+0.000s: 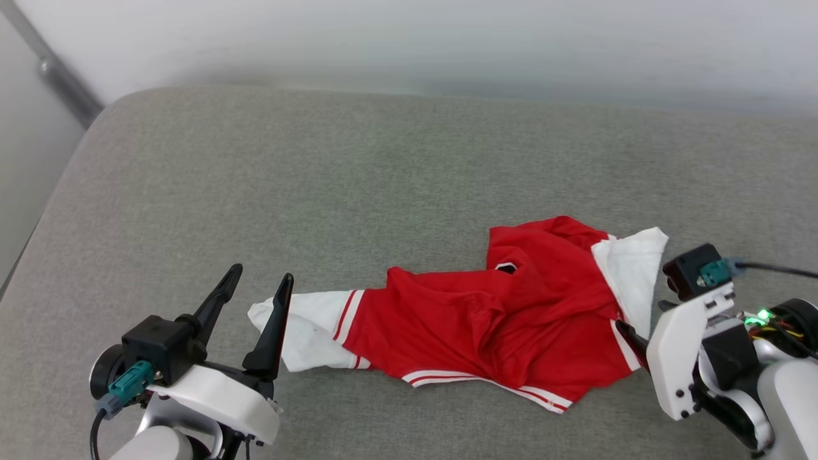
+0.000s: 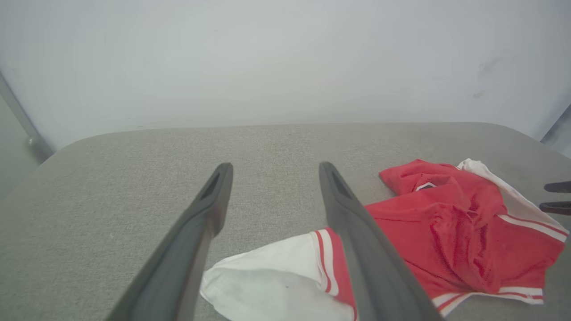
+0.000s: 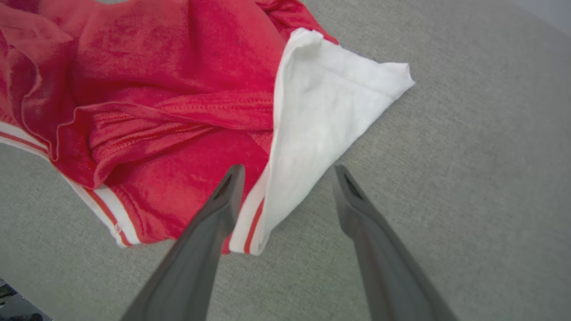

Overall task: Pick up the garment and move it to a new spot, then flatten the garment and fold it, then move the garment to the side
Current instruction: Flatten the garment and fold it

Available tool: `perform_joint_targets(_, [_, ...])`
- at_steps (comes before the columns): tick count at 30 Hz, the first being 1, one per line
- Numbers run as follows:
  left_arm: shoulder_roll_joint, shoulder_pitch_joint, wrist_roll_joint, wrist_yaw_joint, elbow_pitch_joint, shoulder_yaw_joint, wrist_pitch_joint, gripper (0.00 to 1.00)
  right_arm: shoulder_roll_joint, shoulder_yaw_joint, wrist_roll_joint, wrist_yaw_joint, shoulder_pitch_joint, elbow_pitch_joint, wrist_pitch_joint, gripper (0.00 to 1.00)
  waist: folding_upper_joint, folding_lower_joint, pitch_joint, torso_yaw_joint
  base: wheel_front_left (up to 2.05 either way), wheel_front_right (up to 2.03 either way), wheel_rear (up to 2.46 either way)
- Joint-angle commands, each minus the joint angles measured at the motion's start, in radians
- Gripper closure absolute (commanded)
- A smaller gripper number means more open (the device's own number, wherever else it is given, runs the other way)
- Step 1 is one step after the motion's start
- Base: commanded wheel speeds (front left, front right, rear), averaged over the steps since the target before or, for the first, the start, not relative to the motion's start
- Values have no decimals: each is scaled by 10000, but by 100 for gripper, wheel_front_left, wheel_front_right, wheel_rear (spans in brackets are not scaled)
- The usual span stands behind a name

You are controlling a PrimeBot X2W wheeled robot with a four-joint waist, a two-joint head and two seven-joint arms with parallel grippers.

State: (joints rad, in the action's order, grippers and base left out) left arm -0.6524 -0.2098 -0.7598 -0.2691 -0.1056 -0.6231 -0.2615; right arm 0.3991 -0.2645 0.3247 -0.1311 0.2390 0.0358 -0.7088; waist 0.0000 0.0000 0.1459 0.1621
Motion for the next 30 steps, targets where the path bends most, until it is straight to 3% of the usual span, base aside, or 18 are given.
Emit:
perform_joint_targets(1, [103,75,105,100,53,92,-47,0,-124,-37,52,6,230,214,-258,0,0,0,147,179,0,0,0])
perform_joint_targets(6, [442,21,291,402,275,232,-49,0,-216,17,-232,7,719,1253,-1041,0,0,0,299,471,0,0,0])
perform_joint_targets(11, [653,61,387,594,470,353,-48,0,-414,437,-589,7,794,1890,-804,0,0,0,348,579,0,0,0])
perform_joint_targets(12, [667,122,360,643,507,388,-48,0,-467,514,-645,7,761,1933,-725,24,0,0,346,546,0,0,0])
perform_joint_targets(13, [668,173,356,660,552,403,-48,0,-545,653,-695,7,730,1967,-634,80,0,0,337,502,0,0,0])
perform_joint_targets(14, [668,173,356,660,552,403,-48,0,-545,653,-695,7,730,1967,-634,80,0,0,337,502,0,0,0])
perform_joint_targets(15, [671,210,362,689,592,424,-48,0,-589,698,-751,7,680,1968,-528,100,0,0,315,448,0,0,0])
perform_joint_targets(22, [648,397,416,762,725,647,-39,0,-891,1606,-736,7,16,1230,288,100,0,0,80,-135,0,0,0])
perform_joint_targets(30, [560,659,310,714,735,771,-35,0,-1832,3679,-540,7,-1679,-145,1375,100,0,0,-48,-821,0,0,0])
